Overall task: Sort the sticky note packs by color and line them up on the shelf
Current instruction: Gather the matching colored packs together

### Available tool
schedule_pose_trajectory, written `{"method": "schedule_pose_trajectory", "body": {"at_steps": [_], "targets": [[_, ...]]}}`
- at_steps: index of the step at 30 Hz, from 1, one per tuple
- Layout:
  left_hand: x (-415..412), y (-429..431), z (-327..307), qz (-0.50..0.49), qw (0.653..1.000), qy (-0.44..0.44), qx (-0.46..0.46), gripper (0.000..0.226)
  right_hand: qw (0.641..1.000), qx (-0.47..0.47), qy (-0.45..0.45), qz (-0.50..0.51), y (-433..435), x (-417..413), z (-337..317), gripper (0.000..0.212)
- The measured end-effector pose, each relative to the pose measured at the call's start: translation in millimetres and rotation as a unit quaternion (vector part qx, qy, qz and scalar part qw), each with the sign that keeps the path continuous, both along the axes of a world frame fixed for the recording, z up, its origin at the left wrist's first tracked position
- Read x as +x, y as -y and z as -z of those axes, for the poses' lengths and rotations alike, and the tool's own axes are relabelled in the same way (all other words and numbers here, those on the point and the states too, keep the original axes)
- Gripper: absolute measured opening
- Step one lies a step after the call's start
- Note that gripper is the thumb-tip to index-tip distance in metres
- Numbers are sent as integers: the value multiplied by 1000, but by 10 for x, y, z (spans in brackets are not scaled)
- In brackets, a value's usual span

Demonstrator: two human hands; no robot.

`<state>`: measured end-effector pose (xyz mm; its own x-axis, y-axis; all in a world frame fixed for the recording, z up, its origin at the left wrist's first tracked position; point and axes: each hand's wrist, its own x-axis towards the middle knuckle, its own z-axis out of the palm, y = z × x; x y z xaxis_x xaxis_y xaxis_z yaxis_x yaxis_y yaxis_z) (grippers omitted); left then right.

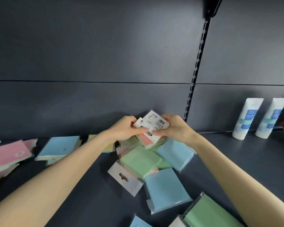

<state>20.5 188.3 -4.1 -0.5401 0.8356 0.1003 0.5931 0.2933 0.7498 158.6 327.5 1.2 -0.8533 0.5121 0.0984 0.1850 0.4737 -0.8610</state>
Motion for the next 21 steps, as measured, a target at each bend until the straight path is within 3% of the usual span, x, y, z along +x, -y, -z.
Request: {"method": "schedule_pose_trajectory", "body": {"at_steps": [2,6,9,14,21], "targets": [[-32,5,-12,3,1000,15,-9,28,1000,3,-16,13,-22,-5,-4,44],[-24,4,-7,-22,998,54,-10,68,997,-50,-50,31,-77,46,-24,36],[-11,-29,-25,-32,992,116,23,73,991,-103,-80,31,-75,105,-39,33],[16,-4,-83,-33,982,158,102,37,984,-115,-127,46,-57,186,-100,35],[68,220,-227,-81,965,177,176,18,970,-188,-152,2,76,204,-227,38]]}}
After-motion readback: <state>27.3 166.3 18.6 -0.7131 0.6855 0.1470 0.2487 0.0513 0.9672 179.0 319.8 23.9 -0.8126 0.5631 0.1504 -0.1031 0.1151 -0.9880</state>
